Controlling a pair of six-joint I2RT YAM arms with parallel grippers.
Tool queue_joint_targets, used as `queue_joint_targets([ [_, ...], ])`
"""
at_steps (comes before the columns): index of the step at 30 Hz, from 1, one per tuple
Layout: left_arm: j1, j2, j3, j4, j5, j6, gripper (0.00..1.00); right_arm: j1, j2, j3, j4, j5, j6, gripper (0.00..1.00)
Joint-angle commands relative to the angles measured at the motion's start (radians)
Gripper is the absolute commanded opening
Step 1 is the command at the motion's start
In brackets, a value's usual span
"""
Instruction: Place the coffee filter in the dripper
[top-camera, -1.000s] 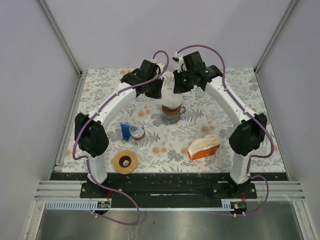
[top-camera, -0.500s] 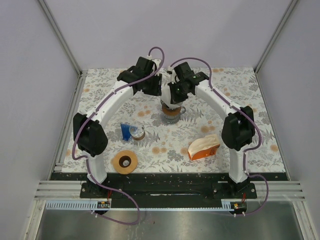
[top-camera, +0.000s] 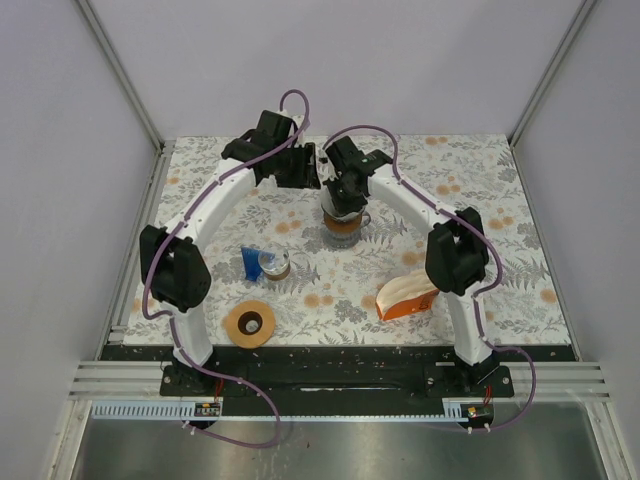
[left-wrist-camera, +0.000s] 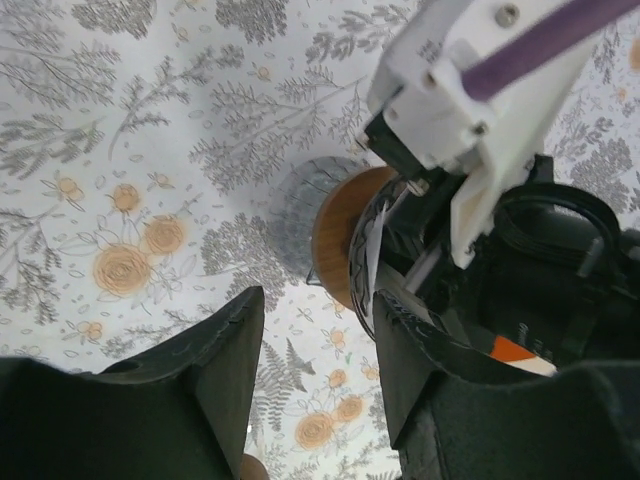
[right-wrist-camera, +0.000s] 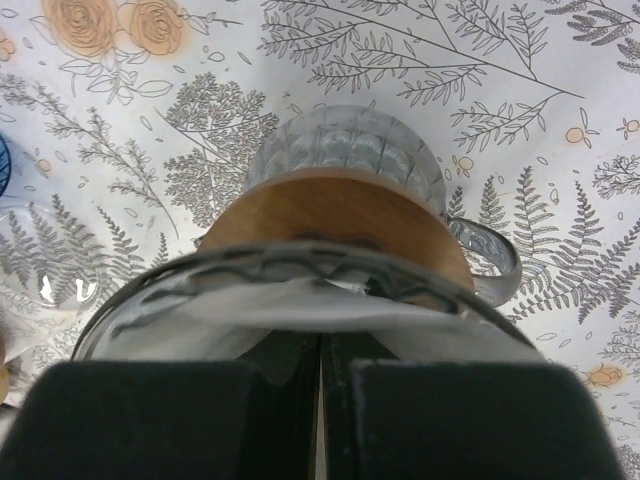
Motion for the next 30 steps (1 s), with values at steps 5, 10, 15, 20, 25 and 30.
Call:
queue_joint_targets([
  [5, -0.002, -0.036, -0.079, 0.058, 0.114, -0.087, 0.51, 0.014, 0.058, 0.043, -0.019, 0.058, 0.001, 0.00],
  [10, -0.004, -0.016, -0.110, 0.084, 0.154, -0.121, 0.51, 0.019, 0.066, 0.052, -0.026, 0.058, 0.004, 0.00],
  [15, -0.004, 0.007, -0.107, 0.088, 0.168, -0.132, 0.47, 0.023, 0.073, 0.067, -0.028, 0.056, 0.001, 0.00],
  [20, -0.008, 0.017, -0.116, 0.093, 0.161, -0.127, 0.35, 0.023, 0.078, 0.089, -0.040, 0.033, 0.005, 0.00],
  [25, -0.013, 0.018, -0.125, 0.093, 0.148, -0.115, 0.24, 0.025, 0.037, 0.136, -0.046, 0.000, -0.002, 0.00],
  [30, -0.019, 0.004, -0.124, 0.093, 0.130, -0.101, 0.12, 0.023, 0.000, 0.185, -0.051, -0.010, -0.018, 0.00],
])
